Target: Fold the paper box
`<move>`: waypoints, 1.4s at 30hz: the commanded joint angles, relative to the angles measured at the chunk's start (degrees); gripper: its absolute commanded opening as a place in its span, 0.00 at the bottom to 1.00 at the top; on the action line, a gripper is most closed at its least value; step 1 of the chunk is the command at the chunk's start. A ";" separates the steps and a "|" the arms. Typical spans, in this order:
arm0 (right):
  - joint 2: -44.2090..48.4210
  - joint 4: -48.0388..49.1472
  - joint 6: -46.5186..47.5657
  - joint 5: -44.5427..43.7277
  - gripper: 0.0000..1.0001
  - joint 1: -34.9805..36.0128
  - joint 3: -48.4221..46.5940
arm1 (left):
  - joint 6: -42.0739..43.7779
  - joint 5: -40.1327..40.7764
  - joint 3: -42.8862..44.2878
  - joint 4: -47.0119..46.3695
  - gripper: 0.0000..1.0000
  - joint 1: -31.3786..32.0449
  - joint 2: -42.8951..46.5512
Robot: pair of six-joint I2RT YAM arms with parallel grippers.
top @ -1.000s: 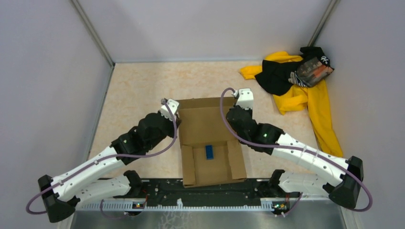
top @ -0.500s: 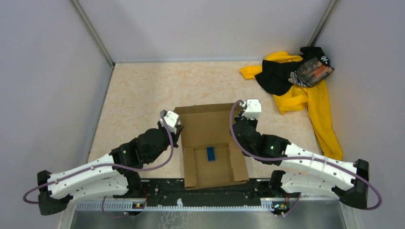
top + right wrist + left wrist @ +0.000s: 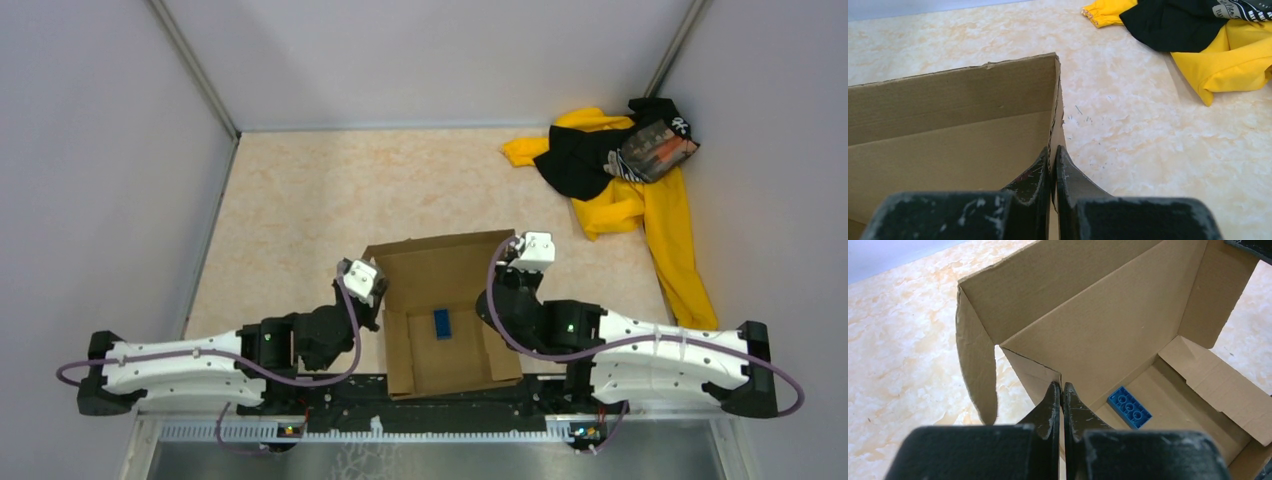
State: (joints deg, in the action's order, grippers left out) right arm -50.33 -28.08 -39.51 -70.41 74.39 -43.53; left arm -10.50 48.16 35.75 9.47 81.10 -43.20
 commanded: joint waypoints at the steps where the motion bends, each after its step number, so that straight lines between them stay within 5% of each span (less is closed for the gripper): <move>1: -2.15 -5.71 -10.54 5.40 0.00 5.25 2.13 | -5.21 -2.13 -2.77 -1.56 0.00 6.11 -0.68; 12: -7.38 -28.91 -39.35 -0.46 0.00 16.70 0.90 | -15.20 11.42 -1.83 7.25 0.00 21.82 -3.46; 24: -22.74 -57.20 -79.76 -0.05 0.00 26.95 -2.69 | -38.25 22.04 5.95 28.81 0.00 32.60 -17.07; 35: -21.97 -55.16 -90.09 1.30 0.00 32.23 3.93 | -57.33 26.89 9.91 42.74 0.00 36.96 -28.18; 38: -25.01 -57.70 -94.54 2.51 0.00 34.72 3.49 | -70.67 27.84 14.21 55.26 0.00 38.54 -34.81; 40: -27.49 -58.03 -95.30 3.35 0.00 35.92 2.61 | -87.52 27.95 17.51 69.30 0.00 40.26 -40.55; 42: -29.52 -57.92 -96.92 4.16 0.00 37.06 2.23 | -88.69 27.59 20.02 71.52 0.03 41.03 -45.00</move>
State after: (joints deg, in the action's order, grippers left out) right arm -74.19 -92.60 -118.56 -76.31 107.72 -41.21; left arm -78.67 78.17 51.24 67.18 120.25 -80.82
